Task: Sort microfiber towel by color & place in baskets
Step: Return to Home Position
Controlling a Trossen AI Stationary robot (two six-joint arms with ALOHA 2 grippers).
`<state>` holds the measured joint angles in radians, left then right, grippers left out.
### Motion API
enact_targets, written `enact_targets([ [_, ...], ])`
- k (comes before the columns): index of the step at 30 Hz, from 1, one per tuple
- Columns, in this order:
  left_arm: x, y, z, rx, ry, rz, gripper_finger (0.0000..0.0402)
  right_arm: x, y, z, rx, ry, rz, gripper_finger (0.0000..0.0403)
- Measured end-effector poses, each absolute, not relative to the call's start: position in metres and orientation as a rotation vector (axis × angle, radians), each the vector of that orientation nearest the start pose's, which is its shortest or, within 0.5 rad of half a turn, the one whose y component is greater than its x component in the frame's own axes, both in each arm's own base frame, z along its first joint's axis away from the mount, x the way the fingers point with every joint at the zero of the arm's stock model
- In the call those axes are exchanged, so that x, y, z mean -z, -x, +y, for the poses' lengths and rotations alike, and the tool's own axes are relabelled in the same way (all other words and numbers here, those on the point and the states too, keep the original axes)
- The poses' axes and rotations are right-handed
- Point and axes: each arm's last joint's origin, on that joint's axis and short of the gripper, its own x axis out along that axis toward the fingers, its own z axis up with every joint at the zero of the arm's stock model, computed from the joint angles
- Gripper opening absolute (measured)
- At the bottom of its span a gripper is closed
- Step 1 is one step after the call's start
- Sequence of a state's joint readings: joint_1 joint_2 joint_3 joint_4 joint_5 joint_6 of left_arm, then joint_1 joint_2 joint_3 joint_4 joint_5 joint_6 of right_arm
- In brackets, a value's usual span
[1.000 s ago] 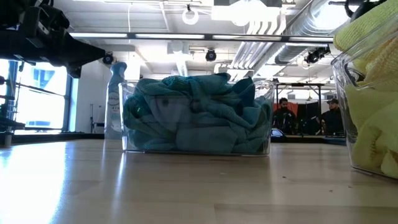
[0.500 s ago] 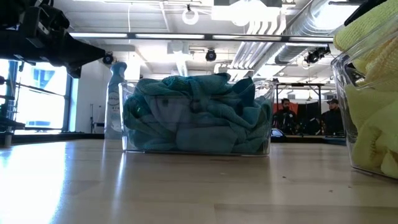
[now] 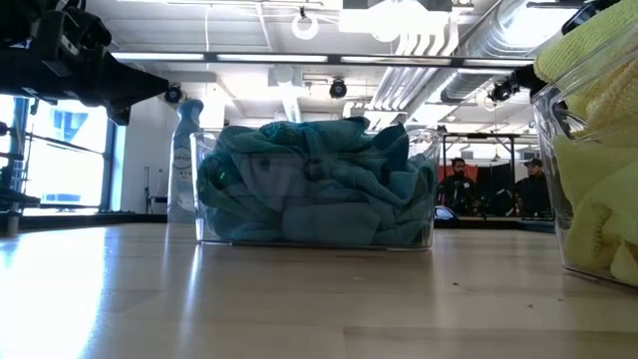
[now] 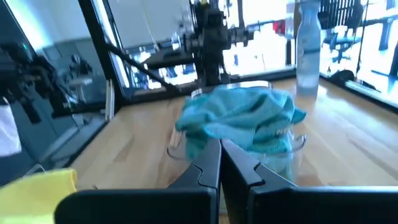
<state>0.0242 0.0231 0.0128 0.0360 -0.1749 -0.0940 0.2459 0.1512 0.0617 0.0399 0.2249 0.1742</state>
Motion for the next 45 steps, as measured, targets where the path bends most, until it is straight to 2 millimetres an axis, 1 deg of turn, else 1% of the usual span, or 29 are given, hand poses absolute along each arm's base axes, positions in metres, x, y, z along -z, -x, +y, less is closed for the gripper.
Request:
enact_targets([
  [6, -0.170, -0.098, 0.007, -0.198, 0.096, -0.035, 0.0000, -0.185, -0.091, 0.015, 0.014, -0.121, -0.068, 0.0000],
  [9, -0.170, -0.098, 0.007, -0.198, 0.096, -0.037, 0.0000, -0.183, -0.092, 0.015, 0.027, -0.106, -0.046, 0.0000],
  [14, -0.169, -0.098, 0.007, -0.192, 0.095, -0.030, 0.0000, -0.177, -0.094, 0.017, -0.044, -0.067, -0.114, 0.0000],
  [17, -0.169, -0.098, 0.007, -0.190, 0.095, -0.030, 0.0000, -0.175, -0.095, 0.015, -0.020, -0.036, -0.089, 0.0000],
  [22, -0.169, -0.098, 0.007, -0.190, 0.095, -0.030, 0.0000, -0.176, -0.096, 0.009, 0.012, -0.014, -0.104, 0.0000],
  [29, -0.169, -0.098, 0.007, -0.190, 0.095, -0.030, 0.0000, -0.177, -0.097, 0.001, -0.021, -0.008, -0.111, 0.0000],
  [33, -0.169, -0.098, 0.007, -0.190, 0.095, -0.030, 0.0000, -0.175, -0.097, 0.000, -0.043, -0.022, -0.098, 0.0000],
  [38, -0.169, -0.098, 0.007, -0.190, 0.095, -0.030, 0.0000, -0.169, -0.097, 0.000, -0.045, -0.025, -0.032, 0.0000],
  [45, -0.169, -0.098, 0.007, -0.190, 0.095, -0.030, 0.0000, -0.168, -0.097, 0.000, -0.044, 0.002, -0.025, 0.0000],
])
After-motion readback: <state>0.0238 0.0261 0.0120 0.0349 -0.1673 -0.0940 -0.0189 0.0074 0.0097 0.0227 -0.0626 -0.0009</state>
